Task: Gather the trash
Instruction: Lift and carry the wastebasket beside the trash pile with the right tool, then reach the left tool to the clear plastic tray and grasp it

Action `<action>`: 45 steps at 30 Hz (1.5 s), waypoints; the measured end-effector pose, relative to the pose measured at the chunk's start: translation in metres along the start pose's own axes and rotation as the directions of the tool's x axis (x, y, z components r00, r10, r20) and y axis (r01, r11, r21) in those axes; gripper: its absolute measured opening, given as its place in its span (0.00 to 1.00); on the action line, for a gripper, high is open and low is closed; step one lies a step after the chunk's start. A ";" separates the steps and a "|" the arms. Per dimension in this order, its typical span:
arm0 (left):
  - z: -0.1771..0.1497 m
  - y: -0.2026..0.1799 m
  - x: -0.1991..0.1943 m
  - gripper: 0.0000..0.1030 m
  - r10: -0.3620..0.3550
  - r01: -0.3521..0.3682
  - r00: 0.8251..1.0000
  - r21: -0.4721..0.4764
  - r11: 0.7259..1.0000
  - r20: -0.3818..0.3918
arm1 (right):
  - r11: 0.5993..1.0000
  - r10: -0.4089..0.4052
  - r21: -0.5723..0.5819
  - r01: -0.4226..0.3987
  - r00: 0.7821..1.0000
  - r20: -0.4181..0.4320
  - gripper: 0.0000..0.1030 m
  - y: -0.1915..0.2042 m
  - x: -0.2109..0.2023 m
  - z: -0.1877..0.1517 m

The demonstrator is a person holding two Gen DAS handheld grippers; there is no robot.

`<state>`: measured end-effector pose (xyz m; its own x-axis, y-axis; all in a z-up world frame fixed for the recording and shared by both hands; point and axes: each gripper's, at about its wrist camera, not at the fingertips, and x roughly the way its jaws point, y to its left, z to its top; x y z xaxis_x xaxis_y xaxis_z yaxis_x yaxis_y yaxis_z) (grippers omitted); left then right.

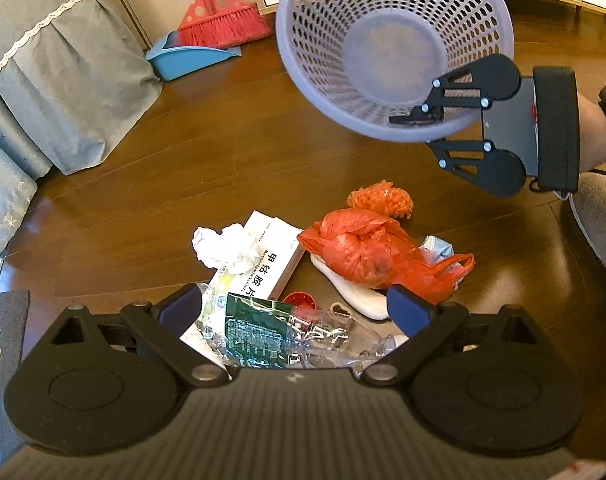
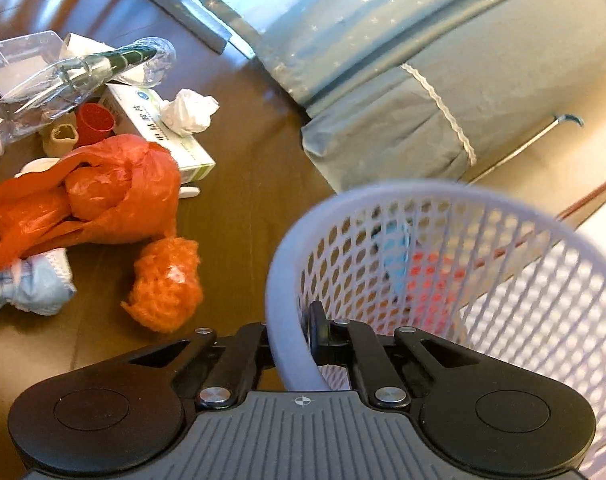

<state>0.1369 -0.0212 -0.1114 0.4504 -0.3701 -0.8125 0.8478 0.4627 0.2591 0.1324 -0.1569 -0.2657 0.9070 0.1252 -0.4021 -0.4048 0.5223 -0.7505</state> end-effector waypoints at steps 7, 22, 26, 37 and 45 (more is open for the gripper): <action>0.006 -0.004 0.008 0.94 -0.004 0.003 1.000 0.008 1.000 0.023 | 0.999 -0.039 0.039 0.038 0.999 0.019 0.02 0.009 0.000 -0.006; -0.020 0.013 0.025 0.91 0.069 -0.068 0.997 -0.063 0.996 0.017 | 0.988 -0.092 0.120 0.098 0.994 -0.058 0.02 -0.002 0.026 0.015; -0.037 0.019 0.029 0.86 0.049 -0.054 0.998 -0.137 0.989 -0.036 | 0.987 -0.088 0.130 0.095 0.994 -0.061 0.02 -0.006 0.028 0.016; -0.086 0.015 0.049 0.88 -0.048 0.036 0.986 -0.077 0.996 -0.158 | 0.992 -0.075 0.099 0.081 0.995 -0.062 0.03 -0.002 0.028 0.012; -0.102 0.021 0.070 0.96 -0.079 0.074 0.976 -0.033 0.997 -0.204 | 0.993 -0.071 0.092 0.077 0.995 -0.063 0.03 -0.002 0.027 0.012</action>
<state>0.1580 0.0447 -0.2161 0.3150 -0.2331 -0.9200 0.8692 0.4601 0.1811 0.1592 -0.1446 -0.2684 0.9245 0.0344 -0.3797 -0.3215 0.6059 -0.7277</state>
